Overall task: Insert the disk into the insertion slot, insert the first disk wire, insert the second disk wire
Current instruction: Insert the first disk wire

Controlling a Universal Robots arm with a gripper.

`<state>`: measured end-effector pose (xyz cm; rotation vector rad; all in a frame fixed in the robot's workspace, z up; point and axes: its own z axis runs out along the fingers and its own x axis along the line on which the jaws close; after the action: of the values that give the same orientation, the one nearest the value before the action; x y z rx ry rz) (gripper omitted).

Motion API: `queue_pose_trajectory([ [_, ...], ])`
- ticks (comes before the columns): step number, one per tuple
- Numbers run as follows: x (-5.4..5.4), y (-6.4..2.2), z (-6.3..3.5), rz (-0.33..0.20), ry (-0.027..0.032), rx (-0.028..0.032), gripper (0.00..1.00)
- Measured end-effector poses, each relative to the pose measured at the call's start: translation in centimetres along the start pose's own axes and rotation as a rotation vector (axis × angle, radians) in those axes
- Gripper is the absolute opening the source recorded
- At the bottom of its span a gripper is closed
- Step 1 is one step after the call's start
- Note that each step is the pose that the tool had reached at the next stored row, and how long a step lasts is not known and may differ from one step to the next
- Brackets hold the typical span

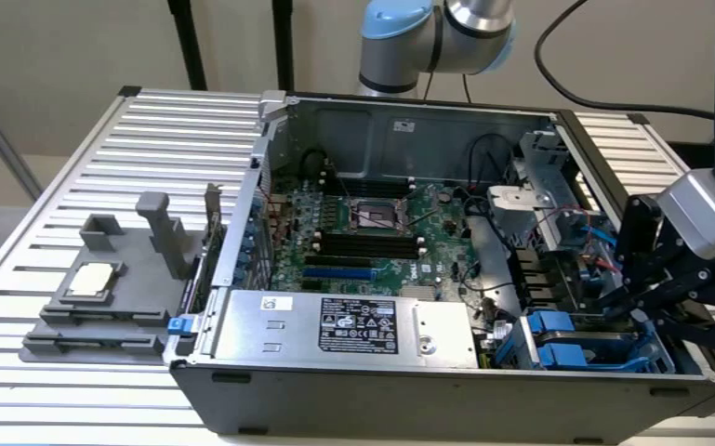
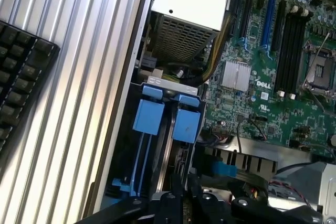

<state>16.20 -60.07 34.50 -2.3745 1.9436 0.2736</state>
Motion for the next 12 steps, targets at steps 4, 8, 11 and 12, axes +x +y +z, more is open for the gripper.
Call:
queue_pose_trajectory([
  [4,-0.02,0.09,0.01,0.013,-0.0024,-0.0055,0.16],
  [8,-0.02,0.1,0.01,0.041,-0.006,-0.0092,0.16],
  [11,-0.02,0.1,0.01,0.068,-0.0084,-0.0095,0.16],
  [12,-0.02,0.1,0.01,0.078,-0.009,-0.0095,0.16],
])
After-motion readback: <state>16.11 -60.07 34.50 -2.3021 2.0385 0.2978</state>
